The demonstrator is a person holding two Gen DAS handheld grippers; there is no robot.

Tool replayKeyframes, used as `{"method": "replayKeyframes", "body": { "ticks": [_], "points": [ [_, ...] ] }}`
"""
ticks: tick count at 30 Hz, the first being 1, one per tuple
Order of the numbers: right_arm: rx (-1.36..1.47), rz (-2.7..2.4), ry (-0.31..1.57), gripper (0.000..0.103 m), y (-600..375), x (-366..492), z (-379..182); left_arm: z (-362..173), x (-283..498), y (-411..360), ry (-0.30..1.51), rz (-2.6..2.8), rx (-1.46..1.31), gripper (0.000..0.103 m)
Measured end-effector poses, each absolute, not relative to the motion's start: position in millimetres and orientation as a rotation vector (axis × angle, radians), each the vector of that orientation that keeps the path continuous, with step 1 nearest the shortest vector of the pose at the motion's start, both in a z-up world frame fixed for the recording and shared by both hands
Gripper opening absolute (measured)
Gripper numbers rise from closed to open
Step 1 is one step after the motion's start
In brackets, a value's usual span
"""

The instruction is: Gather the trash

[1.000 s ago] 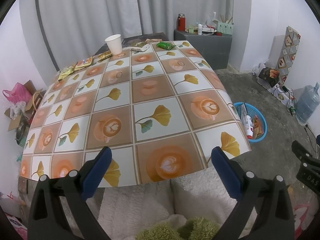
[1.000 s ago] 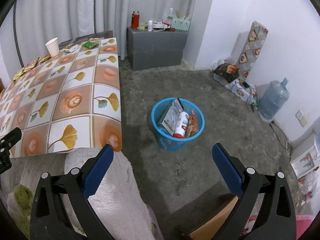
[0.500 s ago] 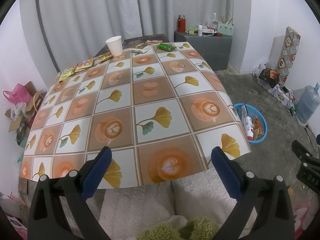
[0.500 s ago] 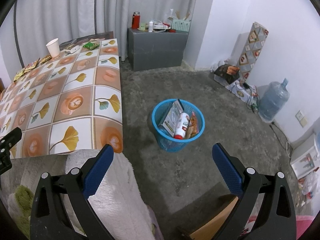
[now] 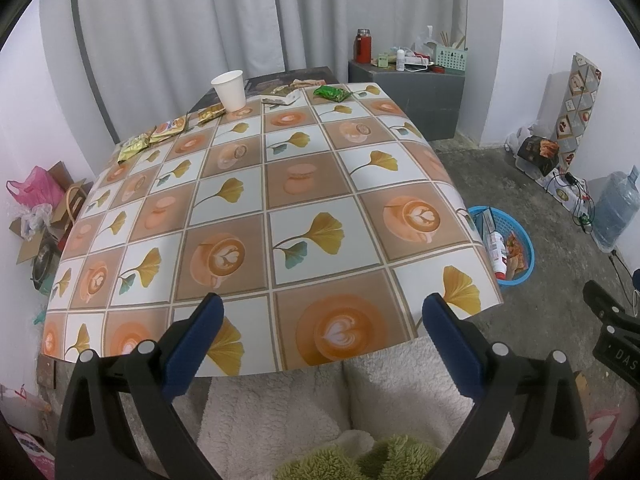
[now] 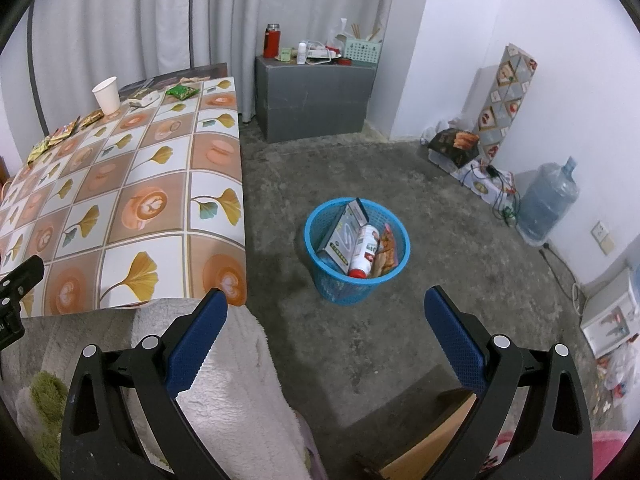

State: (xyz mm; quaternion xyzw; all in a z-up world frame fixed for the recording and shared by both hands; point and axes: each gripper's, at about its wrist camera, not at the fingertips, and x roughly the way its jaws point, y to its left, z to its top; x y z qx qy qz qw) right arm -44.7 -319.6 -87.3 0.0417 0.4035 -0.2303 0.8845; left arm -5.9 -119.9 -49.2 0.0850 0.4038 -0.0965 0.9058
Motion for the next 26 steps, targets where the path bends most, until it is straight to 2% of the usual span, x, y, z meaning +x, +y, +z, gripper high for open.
{"method": "replayKeyframes", "body": {
  "ticks": [26],
  "points": [
    [0.087, -0.479, 0.838, 0.095, -319.3, -44.9, -87.8, -48.0, -5.3, -115.7, 0.839, -0.19, 0.173, 0.098]
  ]
}}
